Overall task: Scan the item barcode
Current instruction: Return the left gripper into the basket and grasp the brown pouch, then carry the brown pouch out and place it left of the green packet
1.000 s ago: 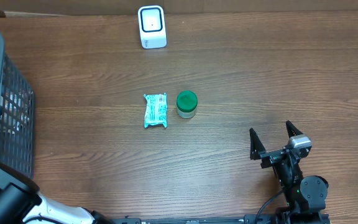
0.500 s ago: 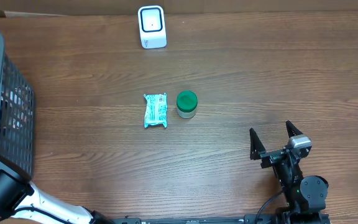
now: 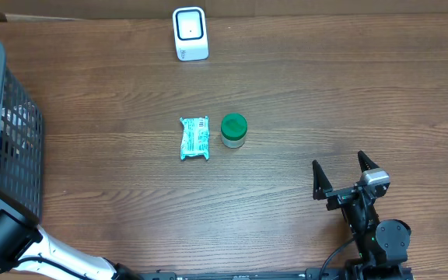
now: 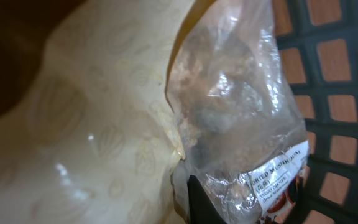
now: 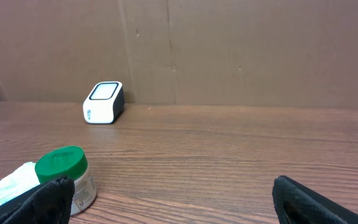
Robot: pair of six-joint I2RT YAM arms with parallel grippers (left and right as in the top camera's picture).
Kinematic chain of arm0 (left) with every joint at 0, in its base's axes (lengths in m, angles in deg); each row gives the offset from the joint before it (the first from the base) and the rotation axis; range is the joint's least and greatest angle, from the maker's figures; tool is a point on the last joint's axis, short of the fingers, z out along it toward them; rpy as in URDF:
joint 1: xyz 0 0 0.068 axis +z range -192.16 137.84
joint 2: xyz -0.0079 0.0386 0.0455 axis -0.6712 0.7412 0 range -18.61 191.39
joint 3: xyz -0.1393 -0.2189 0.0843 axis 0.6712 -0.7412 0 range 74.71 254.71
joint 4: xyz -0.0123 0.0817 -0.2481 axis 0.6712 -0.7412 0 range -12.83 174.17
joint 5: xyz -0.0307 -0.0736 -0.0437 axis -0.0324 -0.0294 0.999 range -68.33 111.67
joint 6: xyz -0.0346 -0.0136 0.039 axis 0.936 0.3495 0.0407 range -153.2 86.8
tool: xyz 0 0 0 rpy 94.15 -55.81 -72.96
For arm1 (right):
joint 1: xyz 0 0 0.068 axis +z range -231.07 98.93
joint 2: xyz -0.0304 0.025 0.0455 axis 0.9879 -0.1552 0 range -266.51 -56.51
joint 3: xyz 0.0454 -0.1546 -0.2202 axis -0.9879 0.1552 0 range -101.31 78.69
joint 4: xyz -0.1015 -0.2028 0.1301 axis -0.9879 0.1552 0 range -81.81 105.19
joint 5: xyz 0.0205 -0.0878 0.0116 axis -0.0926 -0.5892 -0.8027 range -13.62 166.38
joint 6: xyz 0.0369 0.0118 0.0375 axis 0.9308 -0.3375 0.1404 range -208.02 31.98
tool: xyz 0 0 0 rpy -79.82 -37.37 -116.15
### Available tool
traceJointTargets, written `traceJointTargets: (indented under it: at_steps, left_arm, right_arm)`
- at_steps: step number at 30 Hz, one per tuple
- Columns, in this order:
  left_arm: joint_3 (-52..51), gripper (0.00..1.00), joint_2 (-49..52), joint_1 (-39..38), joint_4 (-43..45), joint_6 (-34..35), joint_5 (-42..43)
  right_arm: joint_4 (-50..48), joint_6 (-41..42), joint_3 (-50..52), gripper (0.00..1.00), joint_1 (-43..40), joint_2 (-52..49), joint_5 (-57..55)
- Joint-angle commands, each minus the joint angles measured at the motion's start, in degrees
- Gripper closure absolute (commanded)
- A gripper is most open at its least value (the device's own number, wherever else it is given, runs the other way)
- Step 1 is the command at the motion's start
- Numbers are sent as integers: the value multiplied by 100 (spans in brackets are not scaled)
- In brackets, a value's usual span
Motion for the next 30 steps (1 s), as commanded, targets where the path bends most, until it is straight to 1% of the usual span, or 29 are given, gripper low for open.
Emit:
traceJointTargets:
  at_steps: [1,7,15,22,27,30]
  left_arm:
    - [68,96,-234,-35,-48,-7,562]
    - [68,96,-1244,-35,-199,92,551]
    - [68,96,-3115,-39,-525,249,487]
    - [68,96,-4483,-85,-802,247,511]
    - [68,96,-5202,-474,-1202,205,511]
    - [66,96,-5405,-1008,-1624,-76,507]
  right_arm:
    - [-20,33,61,0,31,46,20]
    - [-20,33,61,0,31,46,22]
    - [-20,33,61,0,31,46,22]
    - [-20,33,61,0,31,46,22]
    - [-20,33,61,0,31,46,20]
    - [-20,33,61,0,31,46,22]
